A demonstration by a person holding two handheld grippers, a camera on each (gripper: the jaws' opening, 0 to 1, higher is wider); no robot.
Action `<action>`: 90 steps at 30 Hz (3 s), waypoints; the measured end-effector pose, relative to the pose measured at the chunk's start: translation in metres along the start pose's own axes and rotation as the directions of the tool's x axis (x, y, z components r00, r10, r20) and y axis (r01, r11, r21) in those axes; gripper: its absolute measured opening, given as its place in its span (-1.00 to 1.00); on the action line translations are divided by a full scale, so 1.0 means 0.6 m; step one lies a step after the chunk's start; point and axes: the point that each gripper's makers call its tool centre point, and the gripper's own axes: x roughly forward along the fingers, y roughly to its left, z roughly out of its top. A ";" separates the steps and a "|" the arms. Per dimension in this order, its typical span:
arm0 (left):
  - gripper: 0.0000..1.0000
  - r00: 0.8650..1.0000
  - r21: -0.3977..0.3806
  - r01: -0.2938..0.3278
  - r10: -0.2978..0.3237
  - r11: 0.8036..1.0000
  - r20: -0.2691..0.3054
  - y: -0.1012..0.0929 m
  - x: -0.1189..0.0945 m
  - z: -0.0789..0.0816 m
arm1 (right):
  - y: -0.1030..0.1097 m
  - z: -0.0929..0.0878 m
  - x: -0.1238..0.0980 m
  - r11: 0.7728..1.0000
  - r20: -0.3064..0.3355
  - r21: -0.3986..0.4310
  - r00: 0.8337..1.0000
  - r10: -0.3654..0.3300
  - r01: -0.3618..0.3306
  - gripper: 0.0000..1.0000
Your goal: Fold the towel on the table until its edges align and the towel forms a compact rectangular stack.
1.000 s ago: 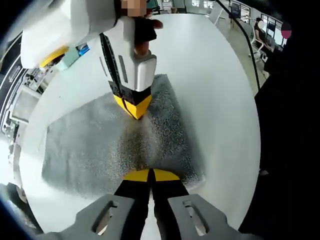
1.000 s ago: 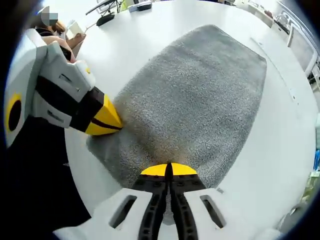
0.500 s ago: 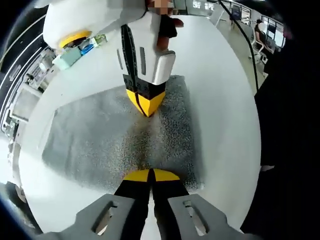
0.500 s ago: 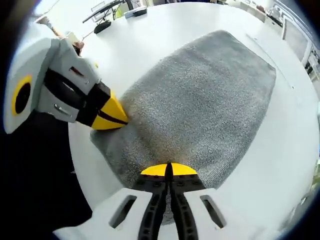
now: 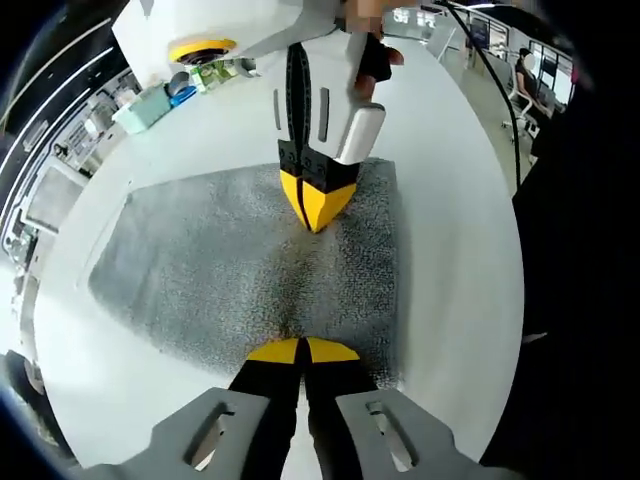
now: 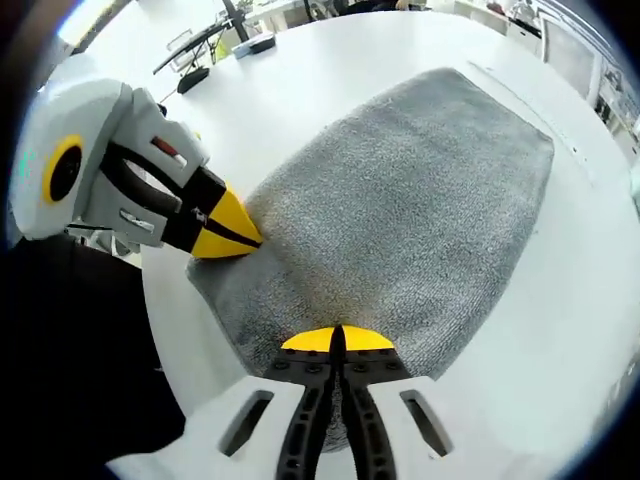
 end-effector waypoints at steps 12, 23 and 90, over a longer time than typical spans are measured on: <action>-0.98 0.999 -0.046 0.025 -0.024 0.999 0.024 0.008 -0.002 -0.005 | 0.008 0.001 0.000 0.999 0.057 0.031 0.998 -0.022 0.021 -1.00; -0.98 0.998 -0.081 0.056 -0.053 0.995 0.043 0.012 -0.002 -0.007 | 0.012 0.000 -0.001 0.998 0.104 0.038 0.993 -0.061 0.057 -1.00; -0.80 0.953 -0.061 -0.062 0.077 0.996 0.292 0.005 -0.029 -0.014 | 0.060 -0.123 -0.061 0.826 0.388 -0.388 0.886 -0.255 0.408 -0.51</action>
